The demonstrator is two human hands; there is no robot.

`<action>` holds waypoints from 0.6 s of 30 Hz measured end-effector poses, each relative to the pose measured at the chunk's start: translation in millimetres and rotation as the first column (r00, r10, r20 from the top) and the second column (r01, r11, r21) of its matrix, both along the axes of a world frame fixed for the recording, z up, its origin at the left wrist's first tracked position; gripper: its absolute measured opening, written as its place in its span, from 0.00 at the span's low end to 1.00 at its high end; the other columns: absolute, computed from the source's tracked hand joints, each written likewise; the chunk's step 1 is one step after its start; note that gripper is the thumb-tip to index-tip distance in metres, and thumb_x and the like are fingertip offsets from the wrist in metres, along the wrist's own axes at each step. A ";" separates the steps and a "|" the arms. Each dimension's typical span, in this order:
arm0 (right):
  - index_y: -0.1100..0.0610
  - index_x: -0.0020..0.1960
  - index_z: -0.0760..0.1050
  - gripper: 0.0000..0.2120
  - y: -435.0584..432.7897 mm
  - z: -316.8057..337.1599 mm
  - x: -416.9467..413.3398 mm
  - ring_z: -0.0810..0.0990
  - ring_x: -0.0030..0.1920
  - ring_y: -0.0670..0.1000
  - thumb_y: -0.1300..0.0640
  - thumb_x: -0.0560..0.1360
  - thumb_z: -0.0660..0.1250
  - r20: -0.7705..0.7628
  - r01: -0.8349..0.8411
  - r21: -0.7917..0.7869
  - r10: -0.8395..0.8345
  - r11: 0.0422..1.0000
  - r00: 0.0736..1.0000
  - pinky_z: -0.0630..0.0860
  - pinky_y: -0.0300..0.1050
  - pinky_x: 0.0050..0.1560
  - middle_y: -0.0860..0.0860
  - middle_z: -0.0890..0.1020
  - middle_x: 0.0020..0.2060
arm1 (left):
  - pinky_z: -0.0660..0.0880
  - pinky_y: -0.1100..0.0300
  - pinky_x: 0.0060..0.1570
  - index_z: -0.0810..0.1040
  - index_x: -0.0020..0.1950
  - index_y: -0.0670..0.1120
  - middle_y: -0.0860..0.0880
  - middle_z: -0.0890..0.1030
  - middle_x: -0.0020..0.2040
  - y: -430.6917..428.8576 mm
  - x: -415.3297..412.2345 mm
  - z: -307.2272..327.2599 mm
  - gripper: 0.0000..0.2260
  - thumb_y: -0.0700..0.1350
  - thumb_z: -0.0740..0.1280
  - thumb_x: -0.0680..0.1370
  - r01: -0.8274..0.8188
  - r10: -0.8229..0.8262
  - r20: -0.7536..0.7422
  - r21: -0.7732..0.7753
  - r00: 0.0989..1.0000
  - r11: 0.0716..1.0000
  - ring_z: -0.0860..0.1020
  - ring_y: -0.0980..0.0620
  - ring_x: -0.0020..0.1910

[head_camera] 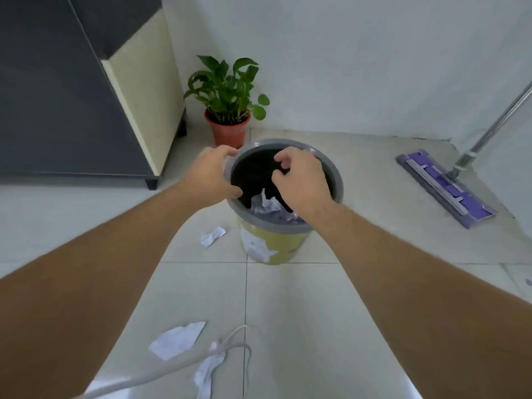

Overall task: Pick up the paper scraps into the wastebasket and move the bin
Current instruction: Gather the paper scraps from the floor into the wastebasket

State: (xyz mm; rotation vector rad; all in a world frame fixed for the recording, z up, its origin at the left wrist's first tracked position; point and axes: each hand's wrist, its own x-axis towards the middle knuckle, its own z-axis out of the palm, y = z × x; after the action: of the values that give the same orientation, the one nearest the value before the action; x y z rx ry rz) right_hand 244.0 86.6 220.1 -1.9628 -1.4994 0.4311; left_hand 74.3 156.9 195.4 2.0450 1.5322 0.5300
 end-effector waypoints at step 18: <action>0.56 0.71 0.65 0.24 -135.8 -236.5 -161.6 0.71 0.64 0.59 0.54 0.77 0.66 0.084 -0.356 -0.808 0.690 0.469 0.719 0.72 0.55 0.61 0.57 0.69 0.64 | 0.79 0.49 0.49 0.51 0.73 0.66 0.48 0.59 0.67 -198.9 -150.8 -230.6 0.46 0.53 0.76 0.65 0.077 -0.301 -0.473 -0.436 0.828 0.897 0.64 0.44 0.61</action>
State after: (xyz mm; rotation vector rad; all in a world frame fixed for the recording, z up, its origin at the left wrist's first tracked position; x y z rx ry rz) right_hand 82.3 -49.2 -16.4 -2.1946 -2.5695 1.1461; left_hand -76.5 -42.0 -35.2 2.0659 1.5273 -0.4512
